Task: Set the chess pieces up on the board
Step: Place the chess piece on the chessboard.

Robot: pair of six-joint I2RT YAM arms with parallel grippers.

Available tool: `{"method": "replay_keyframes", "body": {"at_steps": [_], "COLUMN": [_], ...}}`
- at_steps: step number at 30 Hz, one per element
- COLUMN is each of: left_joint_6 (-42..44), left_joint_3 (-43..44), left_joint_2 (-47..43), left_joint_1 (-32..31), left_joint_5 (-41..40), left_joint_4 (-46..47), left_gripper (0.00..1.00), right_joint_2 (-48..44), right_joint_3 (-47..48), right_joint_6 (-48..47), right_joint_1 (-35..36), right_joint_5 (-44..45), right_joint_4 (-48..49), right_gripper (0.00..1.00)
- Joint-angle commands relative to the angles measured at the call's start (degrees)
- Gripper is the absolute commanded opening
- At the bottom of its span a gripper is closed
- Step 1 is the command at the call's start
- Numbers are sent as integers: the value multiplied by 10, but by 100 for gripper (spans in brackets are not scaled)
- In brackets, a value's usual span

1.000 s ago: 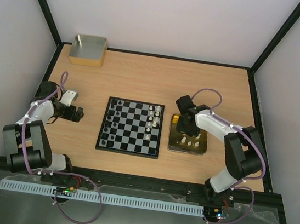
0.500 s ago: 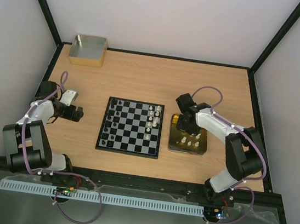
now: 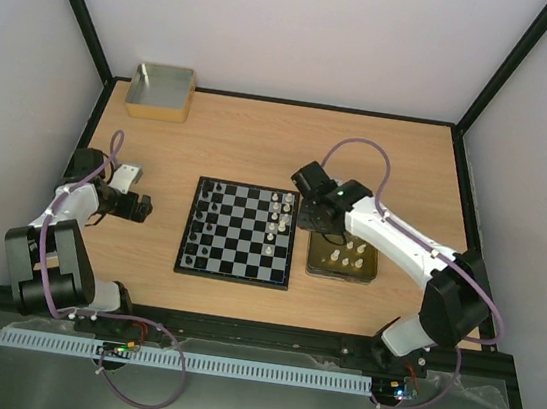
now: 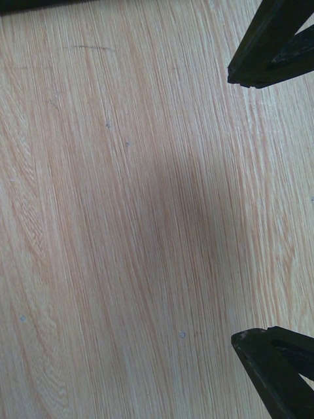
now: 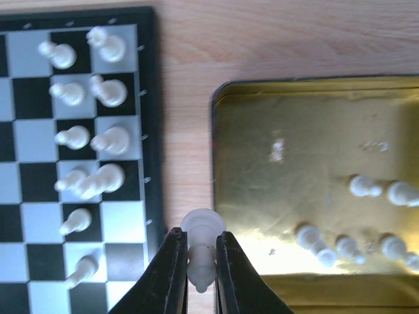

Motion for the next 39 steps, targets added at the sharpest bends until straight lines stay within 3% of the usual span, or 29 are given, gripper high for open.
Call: {"method": "replay_keyframes", "body": {"at_steps": [1, 11, 39], "left_joint_6": [-5, -2, -6], "left_joint_3": [-10, -16, -15], "left_joint_2": [-10, -14, -8], "left_joint_1": [-2, -2, -2], "left_joint_5": [9, 9, 9], "left_joint_4": [-2, -1, 2], "left_gripper": [99, 100, 100], "right_joint_2": [3, 50, 95], "right_joint_3": [19, -7, -42], "right_joint_6": [50, 74, 71], "right_joint_1": [52, 107, 121], "right_joint_5": [11, -31, -65], "right_joint_4": [-35, 21, 83], "right_gripper": [10, 10, 11]}}
